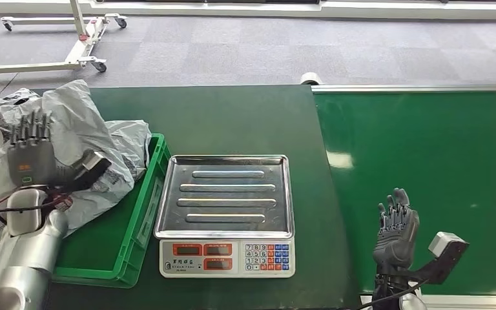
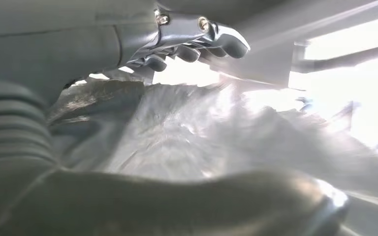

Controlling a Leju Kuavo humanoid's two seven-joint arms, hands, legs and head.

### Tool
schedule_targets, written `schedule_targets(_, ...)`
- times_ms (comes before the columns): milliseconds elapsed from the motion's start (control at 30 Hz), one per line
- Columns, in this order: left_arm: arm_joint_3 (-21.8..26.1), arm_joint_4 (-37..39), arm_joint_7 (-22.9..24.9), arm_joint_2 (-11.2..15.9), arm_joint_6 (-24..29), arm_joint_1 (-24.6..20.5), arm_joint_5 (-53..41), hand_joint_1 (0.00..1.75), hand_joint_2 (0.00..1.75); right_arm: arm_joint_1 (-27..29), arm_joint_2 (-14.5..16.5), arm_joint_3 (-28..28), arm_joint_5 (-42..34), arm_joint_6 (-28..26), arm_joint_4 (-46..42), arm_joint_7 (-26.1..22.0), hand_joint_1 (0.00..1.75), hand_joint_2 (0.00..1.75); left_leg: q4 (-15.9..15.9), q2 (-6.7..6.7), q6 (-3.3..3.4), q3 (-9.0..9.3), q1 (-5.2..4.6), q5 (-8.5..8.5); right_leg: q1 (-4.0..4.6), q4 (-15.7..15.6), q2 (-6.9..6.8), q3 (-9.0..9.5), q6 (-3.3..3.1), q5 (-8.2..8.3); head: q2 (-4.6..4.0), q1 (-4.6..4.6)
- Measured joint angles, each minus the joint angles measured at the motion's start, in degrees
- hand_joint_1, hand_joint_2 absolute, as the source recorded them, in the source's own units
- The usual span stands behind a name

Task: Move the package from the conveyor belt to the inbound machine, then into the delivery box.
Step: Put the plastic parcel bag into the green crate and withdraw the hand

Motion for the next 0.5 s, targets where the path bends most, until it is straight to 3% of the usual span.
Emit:
schedule_targets(67,-2.13,-12.41,-8.3,-3.57,-4.66,7.26,18.38,0.0,0.0,0.67,0.1,-1.04,0.18,0.91,-0.38,-0.02,0.0,0.0,0.0,0.1,0.12,0.02,-0.05,-0.16,-0.1,-0.02,0.08,0.06,0.09,-0.08,0.0,0.03)
schedule_targets(200,-8.43,-32.73,-16.5,-8.73,-18.97,19.26,46.29,0.0,0.0,1.48,0.43,-1.71,0.8,1.82,-0.51,-0.74,0.0,0.0,0.03,0.49,0.34,0.26,-0.23,-0.55,-0.26,-0.06,0.45,0.18,0.33,-0.24,0.0,-0.05)
schedule_targets(267,-12.46,-39.47,-18.29,-10.77,-23.66,23.92,50.1,0.0,0.0,1.55,0.49,-1.74,1.04,1.72,-0.56,-1.2,0.0,0.0,0.07,0.37,0.39,0.21,-0.24,-0.57,-0.26,-0.09,0.36,0.2,0.45,-0.32,0.0,-0.04)
schedule_targets(333,-16.37,-43.93,-18.67,-12.43,-23.93,26.99,48.4,0.0,0.0,1.42,0.66,-1.74,1.32,1.37,-0.73,-1.49,0.0,0.0,0.08,0.22,0.41,0.17,-0.24,-0.58,-0.27,-0.09,0.23,0.25,0.5,-0.35,0.0,-0.04)
schedule_targets(500,-23.54,-46.51,-18.57,-16.01,-24.44,30.33,51.79,0.0,0.0,1.17,1.21,-1.61,3.3,-1.43,-2.4,-2.34,0.0,0.0,0.09,0.06,0.46,0.16,-0.25,-0.57,-0.27,-0.1,0.06,0.31,0.52,-0.36,0.0,-0.04)
